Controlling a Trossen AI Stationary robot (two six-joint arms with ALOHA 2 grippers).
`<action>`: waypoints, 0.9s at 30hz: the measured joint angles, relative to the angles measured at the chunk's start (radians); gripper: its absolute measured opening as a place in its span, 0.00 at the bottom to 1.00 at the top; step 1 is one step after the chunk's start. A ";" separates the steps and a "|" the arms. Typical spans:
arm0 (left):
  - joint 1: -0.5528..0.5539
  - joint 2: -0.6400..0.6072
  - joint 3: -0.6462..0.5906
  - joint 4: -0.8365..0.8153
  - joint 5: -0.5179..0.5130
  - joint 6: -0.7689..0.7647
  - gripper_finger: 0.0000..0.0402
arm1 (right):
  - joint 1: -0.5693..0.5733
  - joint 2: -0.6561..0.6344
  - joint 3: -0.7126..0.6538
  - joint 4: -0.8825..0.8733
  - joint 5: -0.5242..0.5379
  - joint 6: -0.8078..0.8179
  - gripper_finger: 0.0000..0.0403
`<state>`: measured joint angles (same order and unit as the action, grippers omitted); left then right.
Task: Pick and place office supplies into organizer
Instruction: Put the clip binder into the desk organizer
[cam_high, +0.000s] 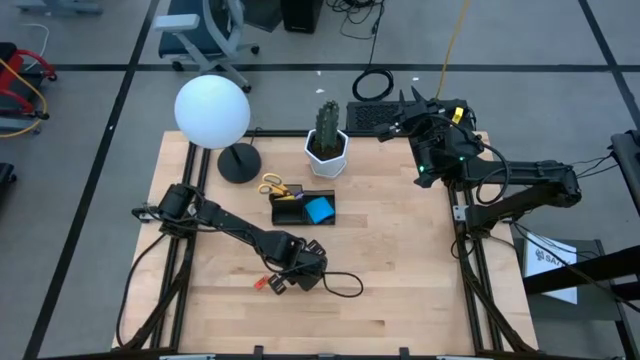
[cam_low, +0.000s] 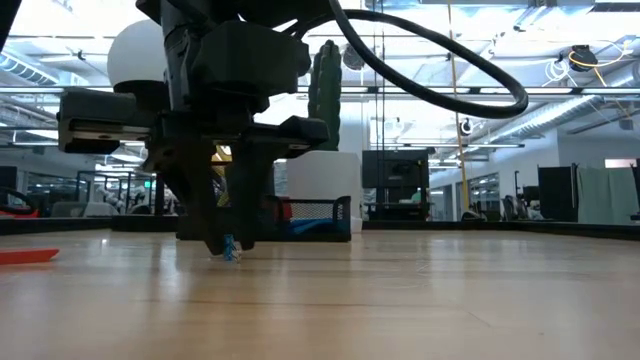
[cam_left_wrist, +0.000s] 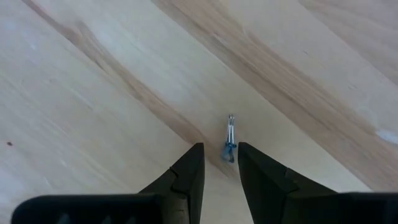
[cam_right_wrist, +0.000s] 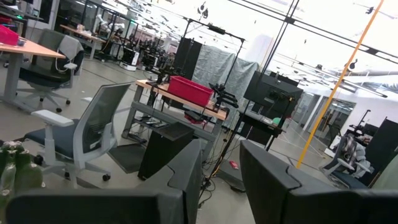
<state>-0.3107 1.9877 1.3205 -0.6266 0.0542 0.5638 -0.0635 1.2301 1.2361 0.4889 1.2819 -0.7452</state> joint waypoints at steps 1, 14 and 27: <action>0.000 0.000 0.000 0.000 0.000 -0.001 0.26 | 0.000 0.000 0.000 0.000 0.000 0.000 0.25; 0.000 0.000 0.000 0.008 0.054 -0.019 0.25 | 0.000 0.000 0.000 0.000 0.000 0.000 0.25; 0.000 0.001 0.000 0.053 0.051 -0.024 0.04 | 0.000 0.000 0.000 0.000 0.000 0.000 0.25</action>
<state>-0.3107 1.9884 1.3205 -0.5732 0.1047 0.5400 -0.0638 1.2297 1.2361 0.4888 1.2816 -0.7452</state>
